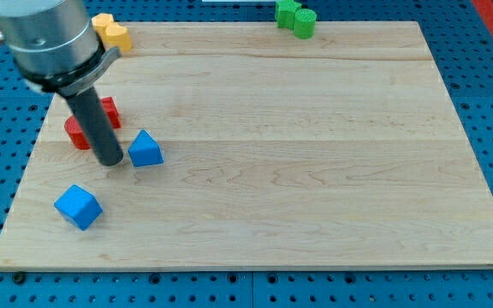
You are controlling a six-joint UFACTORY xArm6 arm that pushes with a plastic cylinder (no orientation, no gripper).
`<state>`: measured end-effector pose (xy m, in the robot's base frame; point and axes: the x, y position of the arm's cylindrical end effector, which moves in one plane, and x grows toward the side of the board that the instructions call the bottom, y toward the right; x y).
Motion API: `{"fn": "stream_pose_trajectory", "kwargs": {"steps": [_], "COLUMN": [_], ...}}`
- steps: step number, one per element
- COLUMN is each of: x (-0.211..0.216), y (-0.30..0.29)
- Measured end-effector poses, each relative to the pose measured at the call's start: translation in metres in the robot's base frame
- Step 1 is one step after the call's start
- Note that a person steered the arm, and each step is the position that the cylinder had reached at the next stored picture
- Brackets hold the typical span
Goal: Push the blue triangle with blue cube towards the center of the board
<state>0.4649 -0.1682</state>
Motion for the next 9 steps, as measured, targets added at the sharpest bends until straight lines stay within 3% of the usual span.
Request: {"fn": "stream_pose_trajectory", "kwargs": {"steps": [2,5,6,7,8,9], "x": [-0.029,0.054,0.024,0.061,0.098,0.056], "y": [0.102,-0.013,-0.082,-0.099,-0.062,-0.034]}}
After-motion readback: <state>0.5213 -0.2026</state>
